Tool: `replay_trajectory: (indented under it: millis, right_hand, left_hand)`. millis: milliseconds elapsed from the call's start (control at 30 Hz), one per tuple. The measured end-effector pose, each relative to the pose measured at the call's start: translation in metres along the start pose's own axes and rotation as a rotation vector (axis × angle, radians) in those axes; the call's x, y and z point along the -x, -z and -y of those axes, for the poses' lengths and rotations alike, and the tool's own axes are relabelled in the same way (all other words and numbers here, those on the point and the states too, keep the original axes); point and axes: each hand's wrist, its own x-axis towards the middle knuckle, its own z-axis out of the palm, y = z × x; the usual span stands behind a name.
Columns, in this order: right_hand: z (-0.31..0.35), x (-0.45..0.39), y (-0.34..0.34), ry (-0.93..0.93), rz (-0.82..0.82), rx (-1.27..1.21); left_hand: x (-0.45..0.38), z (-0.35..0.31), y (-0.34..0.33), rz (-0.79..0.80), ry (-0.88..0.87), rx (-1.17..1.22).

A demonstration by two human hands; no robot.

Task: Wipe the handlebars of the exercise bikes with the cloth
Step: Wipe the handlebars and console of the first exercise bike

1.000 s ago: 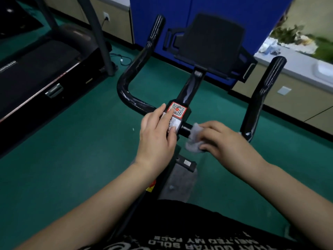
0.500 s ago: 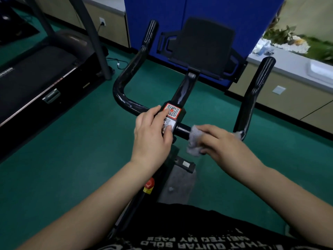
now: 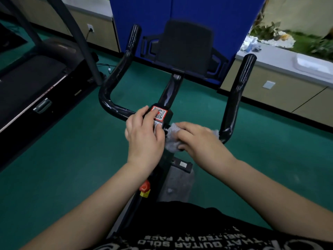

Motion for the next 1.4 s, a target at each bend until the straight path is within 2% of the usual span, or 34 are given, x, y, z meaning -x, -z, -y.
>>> replay_trajectory:
  millis: [167, 267, 333, 400, 467, 633, 767, 900, 1133, 1400]
  right_hand:
    - [-0.044, 0.042, 0.025, 0.072, 0.009, -0.074]
    - [-0.068, 0.053, 0.042, 0.047, -0.081, -0.105]
    - [-0.079, 0.057, 0.052, -0.127, -0.255, -0.104]
    - [-0.084, 0.062, 0.058, -0.452, -0.470, -0.182]
    - [-0.072, 0.063, 0.051, -0.684, -0.631, -0.323]
    - [-0.021, 0.052, 0.008, -0.815, -0.583, -0.605]
    - [-0.038, 0.024, 0.018, -0.897, -0.658, -0.683]
    - [-0.066, -0.006, 0.031, -0.924, -0.688, -0.663]
    - [-0.042, 0.015, 0.008, -0.876, -0.757, -0.711]
    - [-0.121, -0.042, 0.041, -0.771, -0.709, -0.529]
  left_hand:
    - [0.002, 0.000, -0.003, -0.025, 0.007, 0.009]
    - [0.002, 0.000, -0.003, -0.025, 0.000, 0.002]
    - [0.002, -0.001, -0.003, -0.026, 0.004, -0.001]
    - [0.002, -0.001, -0.004, -0.029, 0.012, -0.003]
    - [0.001, -0.003, -0.004, -0.035, 0.022, -0.003]
    - [0.001, -0.004, -0.006, -0.047, 0.031, -0.018]
    - [0.000, -0.006, -0.006, -0.057, 0.049, -0.019]
    - [0.000, -0.008, -0.008, -0.076, 0.066, -0.028]
    - [-0.001, -0.007, -0.011, -0.120, 0.047, -0.051]
    - [-0.001, -0.004, -0.013, -0.149, 0.021, -0.067]
